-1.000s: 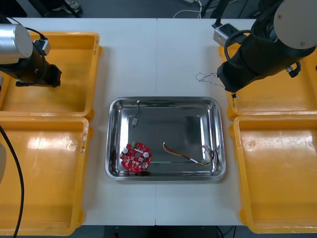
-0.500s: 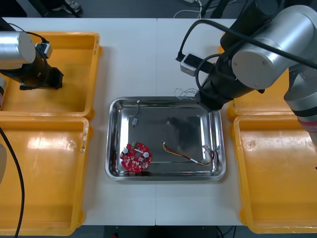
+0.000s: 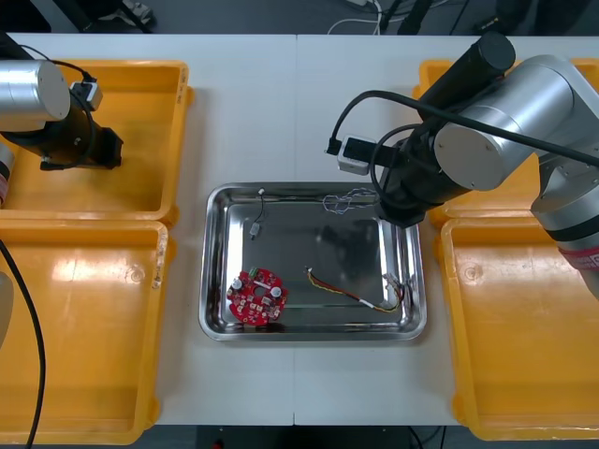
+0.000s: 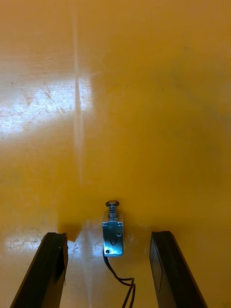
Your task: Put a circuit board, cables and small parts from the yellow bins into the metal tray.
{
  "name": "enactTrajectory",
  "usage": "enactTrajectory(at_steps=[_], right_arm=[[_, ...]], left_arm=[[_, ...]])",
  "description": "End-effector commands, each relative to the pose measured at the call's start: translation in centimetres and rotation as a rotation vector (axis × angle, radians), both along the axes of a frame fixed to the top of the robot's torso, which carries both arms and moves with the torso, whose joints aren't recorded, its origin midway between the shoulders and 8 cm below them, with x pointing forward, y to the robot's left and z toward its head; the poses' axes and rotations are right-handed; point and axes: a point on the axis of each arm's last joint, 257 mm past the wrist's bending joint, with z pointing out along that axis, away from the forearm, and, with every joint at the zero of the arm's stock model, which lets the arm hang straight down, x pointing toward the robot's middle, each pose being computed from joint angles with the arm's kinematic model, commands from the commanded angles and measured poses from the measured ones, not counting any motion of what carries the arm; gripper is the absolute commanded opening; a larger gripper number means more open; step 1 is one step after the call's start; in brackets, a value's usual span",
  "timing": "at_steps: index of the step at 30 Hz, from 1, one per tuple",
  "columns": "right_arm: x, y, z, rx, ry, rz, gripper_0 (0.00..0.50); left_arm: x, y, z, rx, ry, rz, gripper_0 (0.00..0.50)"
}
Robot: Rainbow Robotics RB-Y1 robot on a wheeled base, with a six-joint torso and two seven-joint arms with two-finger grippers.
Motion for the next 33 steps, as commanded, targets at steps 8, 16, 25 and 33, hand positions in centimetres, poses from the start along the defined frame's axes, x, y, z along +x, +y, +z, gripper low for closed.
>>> enactTrajectory(at_steps=[8,16,25,33], right_arm=[[-0.5,-0.1,-3.6,-0.032,-0.03,0.031,0.0],[-0.8,-0.2,-5.8,-0.073,-0.049,0.035,0.0],[-0.6,1.3,-5.7,-0.034,-0.068,0.023,0.0],[0.3,2.3,-4.9,-0.004,-0.116,0.02,0.0]], left_arm=[[2.0,0.7,4.4,0.083,-0.076,-0.081,0.5],[2.0,0.6,4.2,0.087,-0.078,-0.085,0.464],[2.1,0.5,3.6,0.095,-0.083,-0.093,0.0],[2.1,0.4,3.6,0.091,-0.083,-0.097,0.0]])
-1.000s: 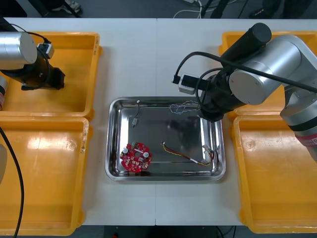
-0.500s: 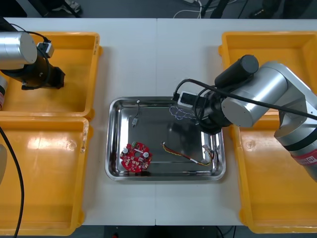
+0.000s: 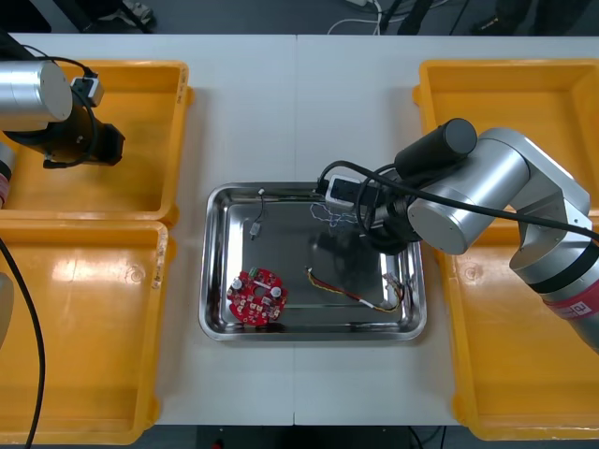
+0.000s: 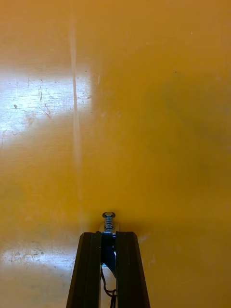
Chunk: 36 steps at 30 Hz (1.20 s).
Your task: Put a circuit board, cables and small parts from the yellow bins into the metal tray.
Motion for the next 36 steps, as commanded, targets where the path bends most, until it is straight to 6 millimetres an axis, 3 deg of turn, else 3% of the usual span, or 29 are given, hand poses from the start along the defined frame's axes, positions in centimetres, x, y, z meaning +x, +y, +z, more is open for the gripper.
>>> enactTrajectory(at_steps=[1,7,13,14,15,16,17,18,28,36], right_arm=[[-0.1,1.3,0.2,0.029,-0.012,-0.008,0.0],[-0.1,1.2,0.0,0.025,-0.008,-0.007,0.0],[-0.1,1.1,-0.4,0.006,-0.014,-0.01,0.0],[-0.1,1.1,-0.3,0.006,-0.015,-0.009,0.021],[-0.1,1.0,-0.3,0.004,-0.016,-0.01,0.166],[0.0,1.0,-0.3,0.004,-0.017,-0.01,0.244],[-0.1,0.9,-0.4,0.004,-0.015,-0.011,0.421],[-0.1,1.0,-0.4,0.006,-0.015,-0.011,0.5],[0.4,0.5,0.2,0.017,-0.019,-0.044,0.5],[0.2,-0.9,3.7,0.014,0.066,-0.13,0.5]], left_arm=[[1.2,0.6,3.1,0.088,-0.045,-0.087,0.0],[0.8,0.8,3.3,0.083,-0.029,-0.088,0.0],[-0.8,1.1,6.4,0.103,-0.002,-0.102,0.0],[-1.1,1.1,6.7,0.107,0.004,-0.104,0.0],[-1.2,1.1,7.4,0.11,0.0,-0.105,0.0],[-1.4,1.1,7.5,0.11,0.005,-0.106,0.0],[-1.6,1.1,7.8,0.111,0.005,-0.106,0.0],[-1.8,0.9,8.2,0.113,0.006,-0.108,0.0],[-3.5,-0.4,11.2,0.132,0.012,-0.117,0.0],[-5.4,-3.5,13.1,0.13,0.021,-0.129,0.0]])
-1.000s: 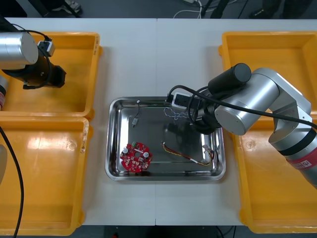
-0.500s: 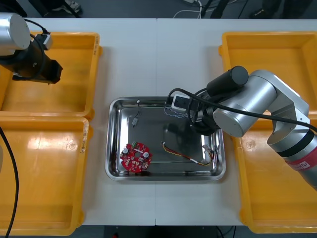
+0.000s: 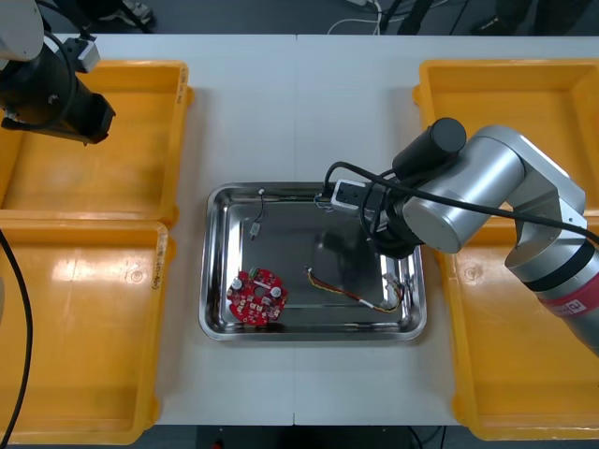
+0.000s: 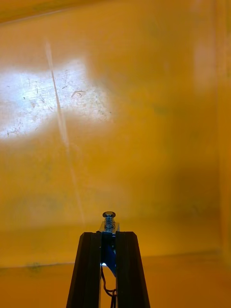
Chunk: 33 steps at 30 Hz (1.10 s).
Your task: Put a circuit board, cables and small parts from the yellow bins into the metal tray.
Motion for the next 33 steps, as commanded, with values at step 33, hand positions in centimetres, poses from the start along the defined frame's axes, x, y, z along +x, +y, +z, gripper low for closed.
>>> enactTrajectory(at_steps=[33], right_arm=[[-1.1,-14.4,17.9,0.32,0.139,-0.556,0.5]], left_arm=[[-5.8,-24.5,-2.7,-0.063,-0.131,-0.068,0.0]])
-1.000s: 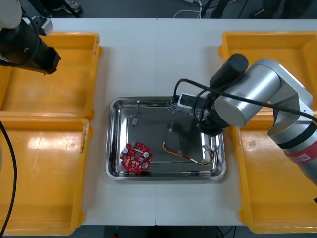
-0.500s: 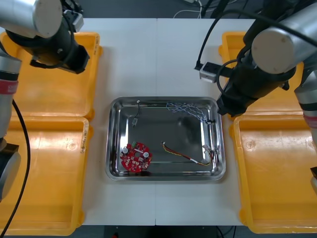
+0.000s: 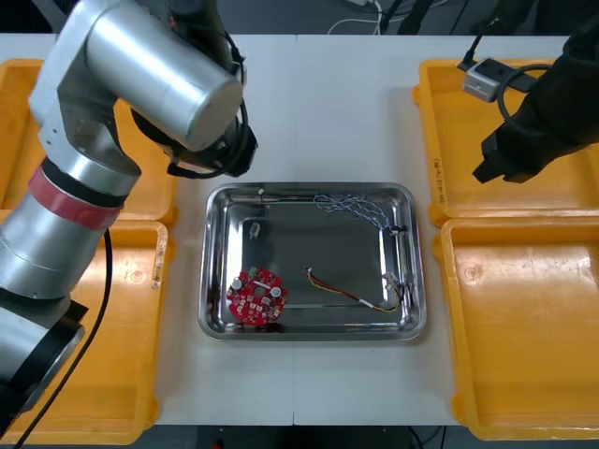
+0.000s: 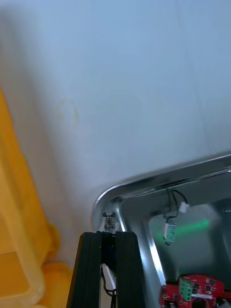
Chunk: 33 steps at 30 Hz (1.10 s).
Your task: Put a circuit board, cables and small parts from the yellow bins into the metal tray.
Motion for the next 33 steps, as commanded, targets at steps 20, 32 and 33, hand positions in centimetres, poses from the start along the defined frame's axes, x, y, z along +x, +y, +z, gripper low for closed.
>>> enactTrajectory(at_steps=[20,32,33], right_arm=[[-2.7,-12.4,1.4,0.104,-0.003,-0.531,0.5],[-3.2,-13.8,-0.5,0.166,0.007,-0.62,0.5],[-3.3,-13.9,-0.7,0.174,0.009,-0.64,0.5]], left_arm=[[-3.7,-7.7,-9.7,-0.153,-0.005,0.036,0.0],[-2.1,-7.5,-12.3,-0.148,-0.021,0.041,0.0],[-2.1,-7.5,-12.3,-0.148,-0.021,0.041,0.0]])
